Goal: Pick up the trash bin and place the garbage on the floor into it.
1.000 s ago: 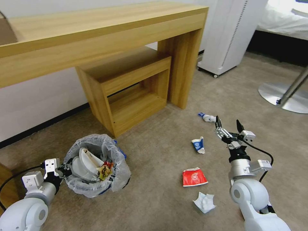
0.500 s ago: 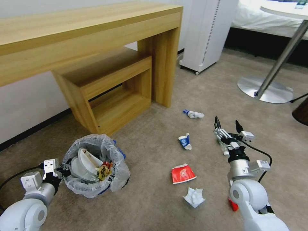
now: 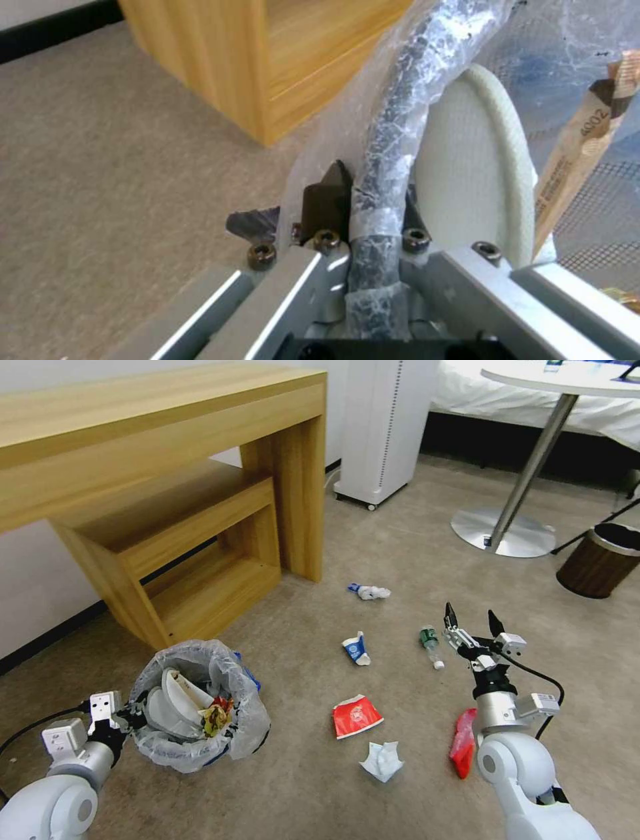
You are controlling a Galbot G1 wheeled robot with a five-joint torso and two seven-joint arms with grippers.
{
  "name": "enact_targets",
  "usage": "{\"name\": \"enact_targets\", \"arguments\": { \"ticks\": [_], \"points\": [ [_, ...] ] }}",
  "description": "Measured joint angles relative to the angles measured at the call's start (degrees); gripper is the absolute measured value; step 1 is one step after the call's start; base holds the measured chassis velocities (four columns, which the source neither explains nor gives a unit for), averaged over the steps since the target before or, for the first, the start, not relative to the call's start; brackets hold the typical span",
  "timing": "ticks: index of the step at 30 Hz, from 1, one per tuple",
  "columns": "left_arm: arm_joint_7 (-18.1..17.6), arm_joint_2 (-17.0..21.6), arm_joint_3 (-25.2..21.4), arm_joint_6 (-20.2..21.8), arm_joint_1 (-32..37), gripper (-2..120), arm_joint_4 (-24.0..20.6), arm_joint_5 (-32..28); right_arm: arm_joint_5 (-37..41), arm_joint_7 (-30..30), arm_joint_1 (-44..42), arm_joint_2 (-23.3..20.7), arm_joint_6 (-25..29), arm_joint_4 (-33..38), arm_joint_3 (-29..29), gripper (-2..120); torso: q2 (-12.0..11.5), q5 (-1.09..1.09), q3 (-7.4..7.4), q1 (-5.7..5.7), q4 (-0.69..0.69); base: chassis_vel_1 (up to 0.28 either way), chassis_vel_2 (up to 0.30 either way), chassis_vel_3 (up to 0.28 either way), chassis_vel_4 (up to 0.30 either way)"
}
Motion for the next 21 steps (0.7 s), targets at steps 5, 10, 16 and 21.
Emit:
{"name": "enact_targets", "arguments": {
  "ticks": [5, 10, 16, 21],
  "points": [
    [0.0, 0.0, -0.2, 0.0, 0.1, 0, -0.1, -0.1, -0.1, -0.2, -0.2, 0.0, 0.2, 0.0, -0.1, 100, 0.0, 0.0, 0.0, 0.0, -0.02, -0.053, -0.054, -0.042, -0.047],
    [-0.1, 0.0, -0.5, 0.2, 0.2, 0, -0.2, -0.2, 0.0, -0.4, -0.3, 0.0, 0.4, 0.0, 0.0, 100, 0.0, 0.0, 0.0, 0.0, 0.01, 0.0, 0.0, 0.0, 0.0],
    [-0.2, 0.1, -0.5, 0.3, 0.1, 0, -0.1, -0.2, 0.1, -0.8, -0.6, 0.1, 0.9, 0.0, 0.2, 100, 0.0, 0.0, 0.0, 0.0, 0.0, 0.0, 0.0, 0.0, 0.0],
    [-0.2, 0.1, -0.5, 0.3, -0.1, 0, 0.2, -0.2, 0.3, -1.0, -0.8, 0.2, 1.3, -0.1, 0.3, 100, 0.0, 0.0, 0.0, 0.0, 0.0, 0.0, 0.0, 0.0, 0.0]
  ]
}}
